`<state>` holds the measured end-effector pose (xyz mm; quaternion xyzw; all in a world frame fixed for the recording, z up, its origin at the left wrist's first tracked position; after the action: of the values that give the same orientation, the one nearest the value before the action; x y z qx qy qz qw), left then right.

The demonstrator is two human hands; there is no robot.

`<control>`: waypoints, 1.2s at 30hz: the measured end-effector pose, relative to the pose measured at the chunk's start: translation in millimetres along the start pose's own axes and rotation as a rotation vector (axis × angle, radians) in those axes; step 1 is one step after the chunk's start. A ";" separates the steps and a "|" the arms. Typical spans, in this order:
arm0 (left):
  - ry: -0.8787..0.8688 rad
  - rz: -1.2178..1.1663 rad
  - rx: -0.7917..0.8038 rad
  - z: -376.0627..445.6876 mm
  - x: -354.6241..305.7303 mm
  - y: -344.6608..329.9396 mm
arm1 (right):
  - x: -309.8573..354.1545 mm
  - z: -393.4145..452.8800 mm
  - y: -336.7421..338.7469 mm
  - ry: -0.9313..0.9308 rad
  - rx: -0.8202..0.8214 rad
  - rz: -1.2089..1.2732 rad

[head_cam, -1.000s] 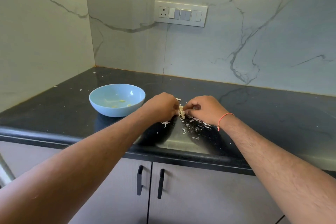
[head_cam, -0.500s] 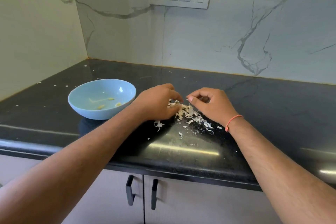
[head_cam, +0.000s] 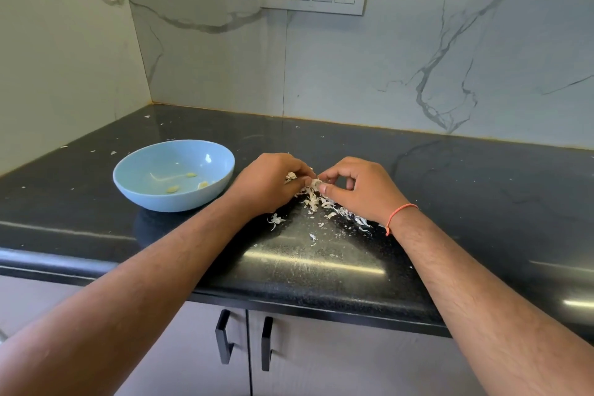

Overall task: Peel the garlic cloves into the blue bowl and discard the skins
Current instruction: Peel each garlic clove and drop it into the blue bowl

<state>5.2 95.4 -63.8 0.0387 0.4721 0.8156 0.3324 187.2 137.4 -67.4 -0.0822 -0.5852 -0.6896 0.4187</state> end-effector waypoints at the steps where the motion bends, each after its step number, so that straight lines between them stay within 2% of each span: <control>1: 0.009 -0.035 -0.023 -0.4 0.1 1.1 | -0.6 0.0 0.4 -0.008 -0.004 0.010; 5: 0.066 -0.187 -0.092 -2.0 3.1 2.6 | -1.2 1.2 1.4 -0.025 -0.009 0.021; 15: 0.151 -0.388 -0.190 -3.9 18.7 4.0 | -4.2 1.4 9.9 -0.047 -0.087 0.094; 20: 0.135 -0.410 -0.231 -4.2 16.2 7.3 | 0.5 -1.4 8.9 -0.006 -0.049 0.091; 26: 0.122 -0.444 -0.291 -5.1 8.1 11.6 | 7.5 -4.3 13.5 0.039 -0.114 0.128; 30: 0.108 -0.540 -0.280 -3.9 9.7 7.4 | 16.0 -7.5 14.5 0.142 -0.145 0.126; 36: 0.069 -0.601 -0.254 -1.8 8.4 3.9 | 22.2 -7.4 15.8 0.161 -0.192 0.135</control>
<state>-3.9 97.6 -63.8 -0.1719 0.3679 0.7341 0.5443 186.5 120.8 -44.5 -0.1055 -0.4740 -0.7171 0.5000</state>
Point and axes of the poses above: each hand's wrist, its own z-axis towards the middle knuckle, its own y-axis out of the back of the hand, x = y × z, the point moved 6 cm from there along z, towards the middle knuckle, and after that the axes turned 14 degrees about -y, right-handed, at the moved point
